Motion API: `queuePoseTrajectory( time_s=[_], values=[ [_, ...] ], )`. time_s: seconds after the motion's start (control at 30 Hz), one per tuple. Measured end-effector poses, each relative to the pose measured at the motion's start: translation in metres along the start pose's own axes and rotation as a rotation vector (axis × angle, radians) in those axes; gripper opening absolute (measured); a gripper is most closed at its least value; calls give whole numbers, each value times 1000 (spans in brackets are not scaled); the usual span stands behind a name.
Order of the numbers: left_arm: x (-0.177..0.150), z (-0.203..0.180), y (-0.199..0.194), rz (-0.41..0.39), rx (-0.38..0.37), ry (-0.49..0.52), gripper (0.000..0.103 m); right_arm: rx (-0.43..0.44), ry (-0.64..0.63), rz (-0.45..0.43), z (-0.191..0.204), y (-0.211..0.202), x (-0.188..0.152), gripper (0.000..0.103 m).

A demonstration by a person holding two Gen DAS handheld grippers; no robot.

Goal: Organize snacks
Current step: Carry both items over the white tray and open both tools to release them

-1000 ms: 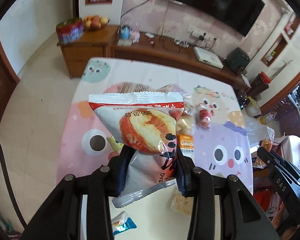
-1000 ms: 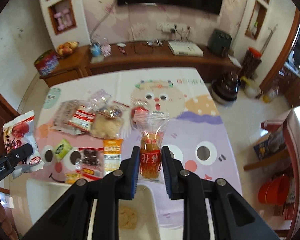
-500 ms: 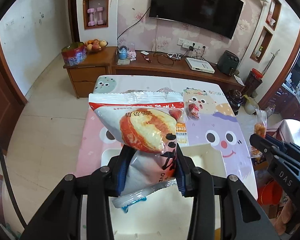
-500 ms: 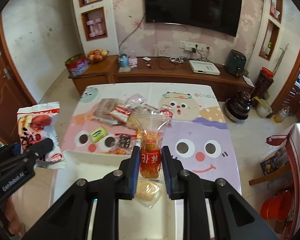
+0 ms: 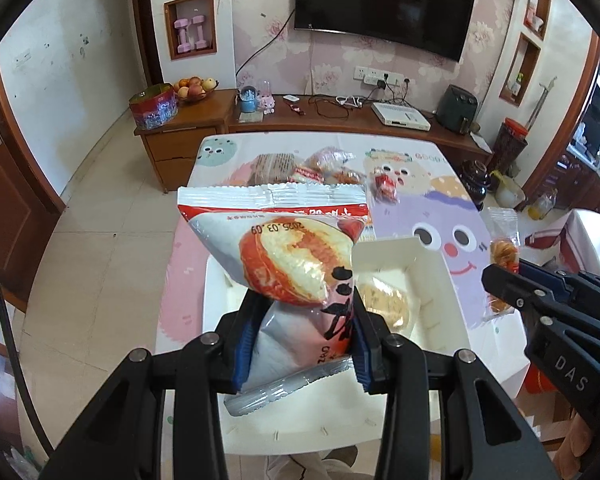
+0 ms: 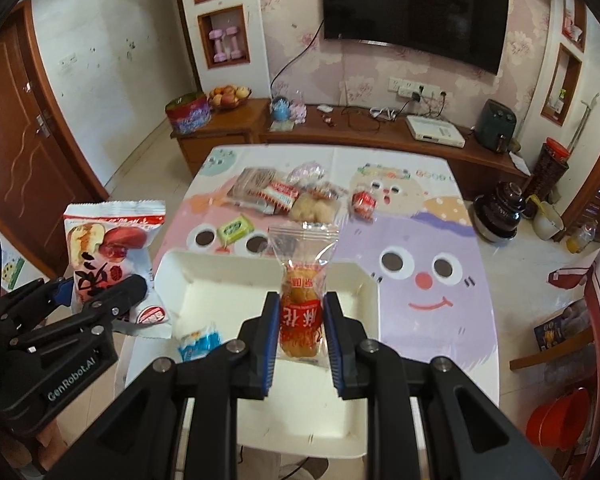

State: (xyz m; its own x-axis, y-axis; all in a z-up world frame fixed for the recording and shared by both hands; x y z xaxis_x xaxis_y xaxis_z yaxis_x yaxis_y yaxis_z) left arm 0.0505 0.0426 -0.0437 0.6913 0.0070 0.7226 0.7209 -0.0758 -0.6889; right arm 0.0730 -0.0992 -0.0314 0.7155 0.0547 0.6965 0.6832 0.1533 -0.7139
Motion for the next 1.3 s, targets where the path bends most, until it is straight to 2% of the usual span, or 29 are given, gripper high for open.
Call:
queuePoseTrajectory(
  time_s=[0.27,0.73,0.8,0.87,0.93,1.07,1.3],
  values=[
    [-30,-7,11,62,-1,9,39,2,-1,72,2,8,-29,22],
    [-42,-11,32,147,12,17,41,2,10,143,-6,25,-41,23],
    [-43,-12,34,159,14,12,48,4,18,156,-7,28,-42,23],
    [-44,-13,36,167,18,10,73,4,24,170,-8,31,-44,28],
    [-44,-12,36,158,33,11,82,-5,34,179,-11,33,-45,34],
    [-46,-13,37,164,51,18,84,-8,44,189,-14,35,-47,40],
    [-46,-13,36,165,59,22,84,-9,40,186,-14,34,-48,41]
  ],
)
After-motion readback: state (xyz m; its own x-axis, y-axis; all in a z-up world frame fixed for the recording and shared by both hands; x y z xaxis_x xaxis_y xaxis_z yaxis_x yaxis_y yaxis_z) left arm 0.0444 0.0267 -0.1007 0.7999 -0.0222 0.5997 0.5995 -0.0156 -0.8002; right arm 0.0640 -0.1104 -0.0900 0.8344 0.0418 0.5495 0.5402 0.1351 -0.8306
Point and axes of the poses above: each gripper's, at about its wrist camera, not at the fingertips, and y roughly the way its jaws point, z to its left, x to its top, the point moved 4 cm from there along y, roughly the way its jaws point, and after that the axes turned 12 degrees about -z, right-handed, at the moved point
